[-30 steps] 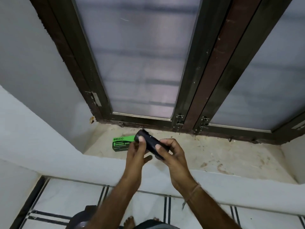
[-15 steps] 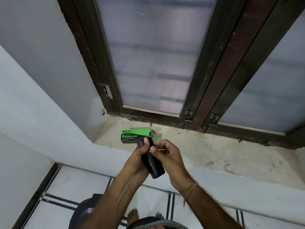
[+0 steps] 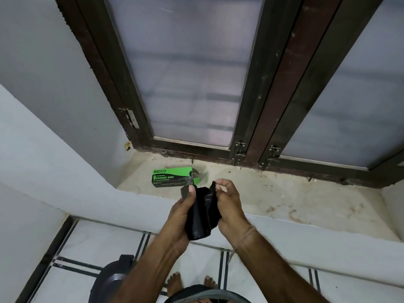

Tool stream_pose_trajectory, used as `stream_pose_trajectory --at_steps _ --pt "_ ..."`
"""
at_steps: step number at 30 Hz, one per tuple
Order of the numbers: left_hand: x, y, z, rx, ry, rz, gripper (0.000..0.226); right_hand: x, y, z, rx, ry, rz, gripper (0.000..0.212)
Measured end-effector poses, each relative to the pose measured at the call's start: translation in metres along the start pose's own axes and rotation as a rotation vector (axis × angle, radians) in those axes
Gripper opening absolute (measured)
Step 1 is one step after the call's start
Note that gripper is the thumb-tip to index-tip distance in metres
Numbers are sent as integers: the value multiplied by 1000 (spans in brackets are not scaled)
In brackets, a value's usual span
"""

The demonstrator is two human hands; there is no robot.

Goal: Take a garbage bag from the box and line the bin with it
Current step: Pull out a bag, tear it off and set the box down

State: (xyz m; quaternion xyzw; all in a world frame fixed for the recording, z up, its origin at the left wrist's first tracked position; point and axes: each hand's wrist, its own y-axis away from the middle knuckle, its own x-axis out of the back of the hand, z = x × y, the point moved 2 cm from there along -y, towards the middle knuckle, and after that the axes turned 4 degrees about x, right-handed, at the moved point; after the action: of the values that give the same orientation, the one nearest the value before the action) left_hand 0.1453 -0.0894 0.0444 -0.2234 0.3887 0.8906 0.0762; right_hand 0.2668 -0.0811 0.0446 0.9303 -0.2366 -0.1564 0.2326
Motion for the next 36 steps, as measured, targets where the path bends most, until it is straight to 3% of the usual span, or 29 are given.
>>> stream_pose_trajectory --at_steps 4,7,10,12,14,17,19,22,25,28,32,36 --pt "-4 3 -1 12 7 3 66 -6 5 -2 25 -147 8 29" --pt "-4 6 0 -2 4 -10 65 -3 9 -3 159 -67 -124 51" --pt "-3 9 4 -75 -12 -12 65 2 10 -5 350 162 -292 26" --pt "-2 10 9 -126 -14 7 72 6 5 -6 439 339 -289 13" --pt "2 10 13 -165 -38 45 73 9 0 -5 497 496 -237 17" --pt "5 10 14 -157 -95 92 49 13 -7 -5 517 593 -132 24" --pt "5 11 11 -126 -87 90 46 15 -12 -5 521 575 -83 26" --pt "5 12 11 -116 -57 95 50 17 -12 -6 430 477 -250 33" --pt "2 11 18 -135 -14 96 48 14 -7 -4 367 633 -416 30" --pt "3 9 21 -117 -20 106 53 14 -9 0 376 479 -312 37" --pt "8 6 17 -51 6 101 55 15 -14 -2 211 121 -180 36" --pt "12 8 18 -41 4 80 51 17 -12 -10 70 -11 -151 36"
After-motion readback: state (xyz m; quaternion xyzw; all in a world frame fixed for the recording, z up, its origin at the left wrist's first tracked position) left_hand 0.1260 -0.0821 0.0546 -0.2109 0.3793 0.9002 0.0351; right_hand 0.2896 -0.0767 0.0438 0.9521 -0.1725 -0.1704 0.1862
